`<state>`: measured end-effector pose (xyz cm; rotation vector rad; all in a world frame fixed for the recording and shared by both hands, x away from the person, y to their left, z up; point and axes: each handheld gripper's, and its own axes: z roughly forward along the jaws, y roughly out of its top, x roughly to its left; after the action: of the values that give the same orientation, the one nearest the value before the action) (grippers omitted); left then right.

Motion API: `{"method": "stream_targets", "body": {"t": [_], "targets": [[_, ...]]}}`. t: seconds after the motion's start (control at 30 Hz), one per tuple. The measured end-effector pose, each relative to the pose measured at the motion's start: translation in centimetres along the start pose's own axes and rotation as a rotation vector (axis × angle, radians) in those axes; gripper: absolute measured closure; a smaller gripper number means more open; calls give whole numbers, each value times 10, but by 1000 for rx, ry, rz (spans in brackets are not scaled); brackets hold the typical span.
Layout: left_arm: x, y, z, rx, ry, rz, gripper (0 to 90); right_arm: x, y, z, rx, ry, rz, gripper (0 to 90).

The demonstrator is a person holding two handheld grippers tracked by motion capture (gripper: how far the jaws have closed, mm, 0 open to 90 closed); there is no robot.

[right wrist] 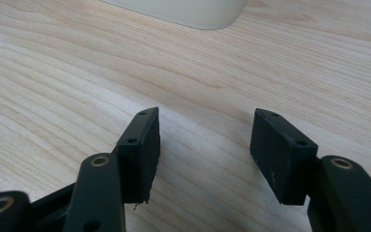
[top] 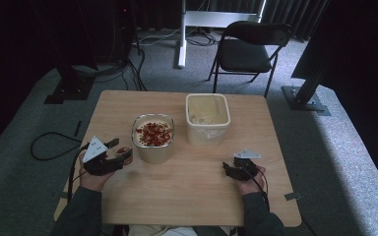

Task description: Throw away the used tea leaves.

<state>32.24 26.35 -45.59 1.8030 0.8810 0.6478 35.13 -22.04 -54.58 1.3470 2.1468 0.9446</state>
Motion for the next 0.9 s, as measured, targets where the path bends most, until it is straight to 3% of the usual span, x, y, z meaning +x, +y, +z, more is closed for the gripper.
{"method": "stream_targets", "body": {"t": [0.47,0.9], "targets": [[24,14,6,-7,44,-5,334,0,-2,1,-17,2,8,420],[38,26,14,-4,70,-1,334,0,-2,1,-16,-1,9,419]]}}
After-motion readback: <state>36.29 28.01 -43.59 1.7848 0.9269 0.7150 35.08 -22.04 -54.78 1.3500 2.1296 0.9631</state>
